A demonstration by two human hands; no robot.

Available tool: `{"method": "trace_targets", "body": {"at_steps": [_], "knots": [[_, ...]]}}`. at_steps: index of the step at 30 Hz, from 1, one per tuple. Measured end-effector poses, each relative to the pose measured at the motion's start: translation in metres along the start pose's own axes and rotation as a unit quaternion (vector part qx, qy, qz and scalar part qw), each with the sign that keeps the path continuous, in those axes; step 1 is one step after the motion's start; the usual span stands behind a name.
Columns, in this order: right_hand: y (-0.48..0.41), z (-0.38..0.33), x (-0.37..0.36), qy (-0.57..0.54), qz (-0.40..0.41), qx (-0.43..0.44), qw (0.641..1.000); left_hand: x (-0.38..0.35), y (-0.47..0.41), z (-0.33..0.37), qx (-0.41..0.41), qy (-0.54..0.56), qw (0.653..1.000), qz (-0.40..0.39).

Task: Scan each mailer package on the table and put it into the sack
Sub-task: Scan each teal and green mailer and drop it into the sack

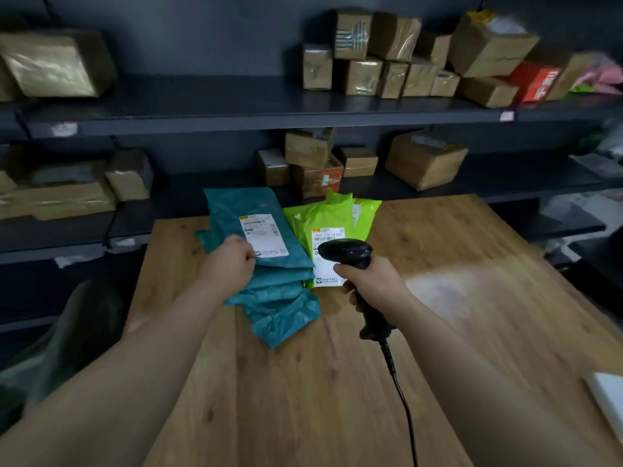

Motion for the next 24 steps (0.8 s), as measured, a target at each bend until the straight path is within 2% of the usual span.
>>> {"method": "trace_targets", "body": {"at_steps": [4,10,19,24], "knots": [[0.003,0.004,0.009,0.000,-0.040,0.002,0.999,0.003,0.035,0.017,-0.002,0.082,0.996,0.022],[0.013,0.026,0.014,-0.021,-0.104,0.005,0.994,-0.025,0.114,0.035,0.063,0.181,0.981,0.013],[0.022,0.087,-0.017,-0.079,-0.159,-0.034,0.984,-0.087,0.191,0.050,0.137,0.190,0.972,0.003],[0.023,0.104,-0.030,-0.104,-0.175,-0.051,0.978,-0.107,0.201,0.044,0.232,0.229,0.945,0.033]]}}
Point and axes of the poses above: each hand's wrist, its own y-axis away from the middle knuckle, its own x-axis out of the back of the hand, z = x × y, the point moved 6 cm from there along -y, towards the middle knuckle, and after that the axes turned 6 degrees about -z, right-handed, at the moved point
